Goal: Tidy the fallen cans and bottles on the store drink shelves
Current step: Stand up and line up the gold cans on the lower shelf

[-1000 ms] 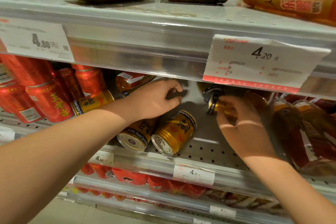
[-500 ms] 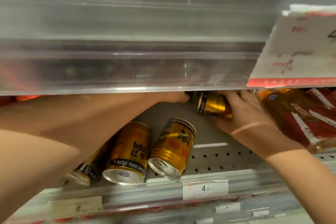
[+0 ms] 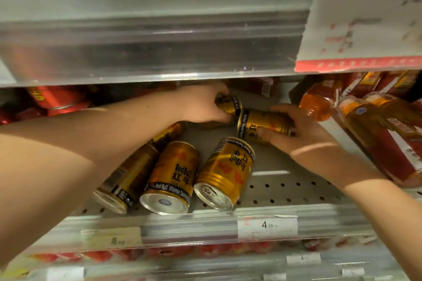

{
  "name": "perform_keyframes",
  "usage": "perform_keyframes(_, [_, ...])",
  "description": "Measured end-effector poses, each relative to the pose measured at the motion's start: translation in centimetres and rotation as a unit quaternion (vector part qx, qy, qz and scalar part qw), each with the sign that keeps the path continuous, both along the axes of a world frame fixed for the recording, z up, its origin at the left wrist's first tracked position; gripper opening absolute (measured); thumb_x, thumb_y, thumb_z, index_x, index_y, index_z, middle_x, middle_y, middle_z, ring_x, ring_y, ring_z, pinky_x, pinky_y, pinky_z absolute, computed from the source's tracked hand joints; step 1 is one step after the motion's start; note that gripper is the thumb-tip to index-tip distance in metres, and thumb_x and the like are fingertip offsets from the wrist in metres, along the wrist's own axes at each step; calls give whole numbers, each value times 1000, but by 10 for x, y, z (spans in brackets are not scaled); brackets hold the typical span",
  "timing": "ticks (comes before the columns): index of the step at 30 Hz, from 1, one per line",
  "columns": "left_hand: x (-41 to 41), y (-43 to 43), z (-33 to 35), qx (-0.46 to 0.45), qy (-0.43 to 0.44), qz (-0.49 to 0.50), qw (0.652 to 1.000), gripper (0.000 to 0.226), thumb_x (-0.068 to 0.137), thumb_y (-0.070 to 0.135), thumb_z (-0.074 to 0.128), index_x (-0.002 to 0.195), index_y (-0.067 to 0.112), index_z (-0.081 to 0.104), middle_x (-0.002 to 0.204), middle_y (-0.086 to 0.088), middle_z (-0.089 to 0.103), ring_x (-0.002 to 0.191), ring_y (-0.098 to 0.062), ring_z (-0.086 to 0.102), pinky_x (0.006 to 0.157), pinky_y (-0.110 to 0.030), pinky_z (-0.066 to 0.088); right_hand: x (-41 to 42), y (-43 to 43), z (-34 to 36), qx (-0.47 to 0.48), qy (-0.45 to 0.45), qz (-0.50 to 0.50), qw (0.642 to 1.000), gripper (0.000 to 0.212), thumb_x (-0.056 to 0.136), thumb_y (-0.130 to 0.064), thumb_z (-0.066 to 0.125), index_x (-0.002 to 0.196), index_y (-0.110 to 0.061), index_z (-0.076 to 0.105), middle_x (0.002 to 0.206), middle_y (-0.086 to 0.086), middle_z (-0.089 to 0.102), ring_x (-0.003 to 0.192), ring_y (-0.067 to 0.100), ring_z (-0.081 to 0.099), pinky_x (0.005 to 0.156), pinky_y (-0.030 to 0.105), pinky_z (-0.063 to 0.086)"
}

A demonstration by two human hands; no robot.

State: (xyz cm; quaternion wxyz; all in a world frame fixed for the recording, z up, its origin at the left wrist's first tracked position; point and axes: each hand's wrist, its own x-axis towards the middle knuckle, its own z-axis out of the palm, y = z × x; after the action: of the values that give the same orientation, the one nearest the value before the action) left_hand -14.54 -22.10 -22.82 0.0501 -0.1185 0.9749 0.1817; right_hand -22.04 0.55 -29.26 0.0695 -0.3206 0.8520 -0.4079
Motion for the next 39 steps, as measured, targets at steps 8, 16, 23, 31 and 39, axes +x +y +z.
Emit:
perform_keyframes(8, [32,-25,4,-65,-39,-21,997,73,88,58,65,153,44,35,151,3,50,125,-17,53,85,-29,40,12,-34,-4,-75,-73,-9,994,21,94,-49,60,115,-45,60,110,-18,57,79,-11,58,59,-1,38])
perform_keyframes(16, [48,-24,1,4,37,-22,999,50,85,78,53,115,40,66,113,15,69,96,-3,64,81,-27,54,13,-37,-7,-224,-167,-72,957,13,94,-32,63,92,-42,72,96,-23,65,87,3,62,71,19,49])
perform_keyframes(23, [51,-31,-10,29,80,-13,996,39,98,62,50,95,31,74,87,7,74,74,3,67,66,-19,51,14,-39,-13,-212,-146,-125,958,24,98,-35,58,121,-35,62,99,-18,60,87,3,58,67,20,45])
perform_keyframes(31, [47,-29,-11,40,72,-5,997,40,95,67,50,98,33,71,91,7,72,78,-2,67,74,-30,54,13,-36,-14,-137,-148,-115,973,35,94,-58,53,119,-35,59,94,-15,61,82,1,54,63,19,34])
perform_keyframes(39, [43,-23,-8,-29,56,7,998,65,87,80,48,134,37,58,117,10,60,100,-11,58,72,-23,44,13,-42,-10,-89,-13,-102,991,37,97,-51,52,132,-39,58,123,-4,57,113,17,55,89,21,44])
